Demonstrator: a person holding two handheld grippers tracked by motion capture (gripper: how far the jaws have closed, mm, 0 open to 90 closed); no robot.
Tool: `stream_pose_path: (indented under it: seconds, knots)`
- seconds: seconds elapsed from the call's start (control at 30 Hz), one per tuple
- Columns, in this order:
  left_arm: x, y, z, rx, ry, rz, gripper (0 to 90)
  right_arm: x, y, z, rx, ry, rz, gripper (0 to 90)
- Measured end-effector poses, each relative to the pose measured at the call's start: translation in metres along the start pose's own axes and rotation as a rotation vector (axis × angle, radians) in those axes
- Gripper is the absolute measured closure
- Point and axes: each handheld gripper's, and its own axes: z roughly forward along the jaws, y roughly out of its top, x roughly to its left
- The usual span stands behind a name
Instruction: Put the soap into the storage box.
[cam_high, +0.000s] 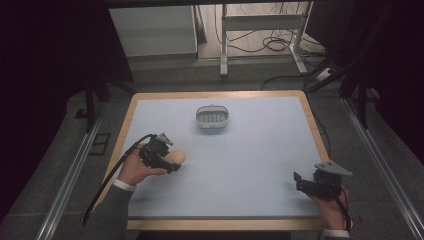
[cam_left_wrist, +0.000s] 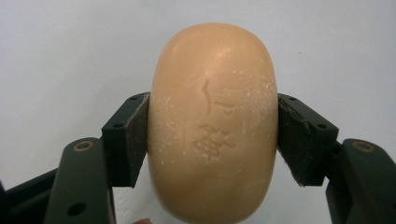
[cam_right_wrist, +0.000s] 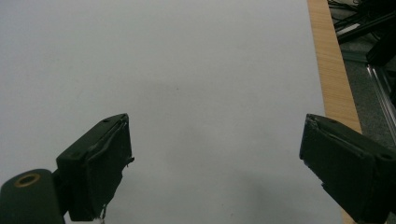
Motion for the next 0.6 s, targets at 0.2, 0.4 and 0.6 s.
stream_pose_path:
  seconds: [0.2, 0.4, 0.6]
  knots:
    - [0.0011, 0.003, 0.0002, -0.001, 0.0, 0.0, 32.5, -0.0002, -0.0003, 0.0006, 0.004, -0.002, -0.001, 9.2]
    - [0.0005, 0.0063, 0.0006, 0.001, 0.004, 0.006, 32.5, -0.0004, -0.0004, 0.0006, 0.005, -0.002, 0.003, 9.2]
    - [0.0006, 0.01, -0.0016, -0.007, 0.006, 0.012, 32.5, -0.0006, -0.0004, 0.0005, 0.003, 0.001, 0.001, 9.2]
